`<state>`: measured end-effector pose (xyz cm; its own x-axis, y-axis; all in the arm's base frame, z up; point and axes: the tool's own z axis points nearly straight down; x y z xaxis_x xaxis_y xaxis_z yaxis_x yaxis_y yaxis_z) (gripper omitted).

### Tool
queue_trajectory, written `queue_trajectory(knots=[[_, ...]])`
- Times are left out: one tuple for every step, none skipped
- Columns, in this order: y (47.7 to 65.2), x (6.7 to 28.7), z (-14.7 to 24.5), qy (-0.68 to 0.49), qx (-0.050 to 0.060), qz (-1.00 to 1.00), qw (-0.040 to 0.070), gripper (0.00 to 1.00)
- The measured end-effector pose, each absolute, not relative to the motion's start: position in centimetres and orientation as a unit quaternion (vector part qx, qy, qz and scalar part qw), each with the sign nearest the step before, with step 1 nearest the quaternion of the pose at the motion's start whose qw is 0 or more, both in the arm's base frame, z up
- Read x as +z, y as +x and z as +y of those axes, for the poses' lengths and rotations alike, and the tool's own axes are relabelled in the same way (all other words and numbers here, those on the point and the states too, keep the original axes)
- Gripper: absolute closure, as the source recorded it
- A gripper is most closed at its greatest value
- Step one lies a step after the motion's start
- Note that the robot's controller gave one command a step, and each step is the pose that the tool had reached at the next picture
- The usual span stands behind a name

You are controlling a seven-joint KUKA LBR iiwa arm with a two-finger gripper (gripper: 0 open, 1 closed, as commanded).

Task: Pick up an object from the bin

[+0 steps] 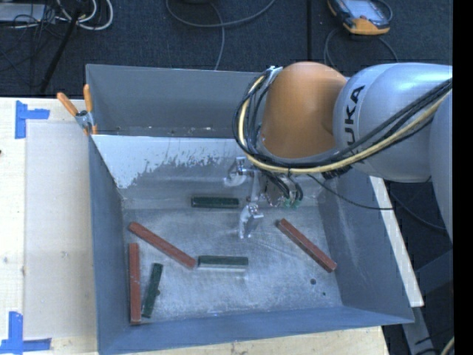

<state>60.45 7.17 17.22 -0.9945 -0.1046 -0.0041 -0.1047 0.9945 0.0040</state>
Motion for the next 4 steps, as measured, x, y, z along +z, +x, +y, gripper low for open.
queue_trajectory(knots=[[57.8,12.7,9.0,-0.056,-0.001,0.998,-0.001,0.00],[57.3,7.7,8.2,-0.141,0.001,0.990,0.007,1.00],[57.3,7.7,8.2,-0.141,0.001,0.990,0.007,1.00],[56.4,26.5,7.3,-0.136,0.000,0.991,0.004,1.00]])
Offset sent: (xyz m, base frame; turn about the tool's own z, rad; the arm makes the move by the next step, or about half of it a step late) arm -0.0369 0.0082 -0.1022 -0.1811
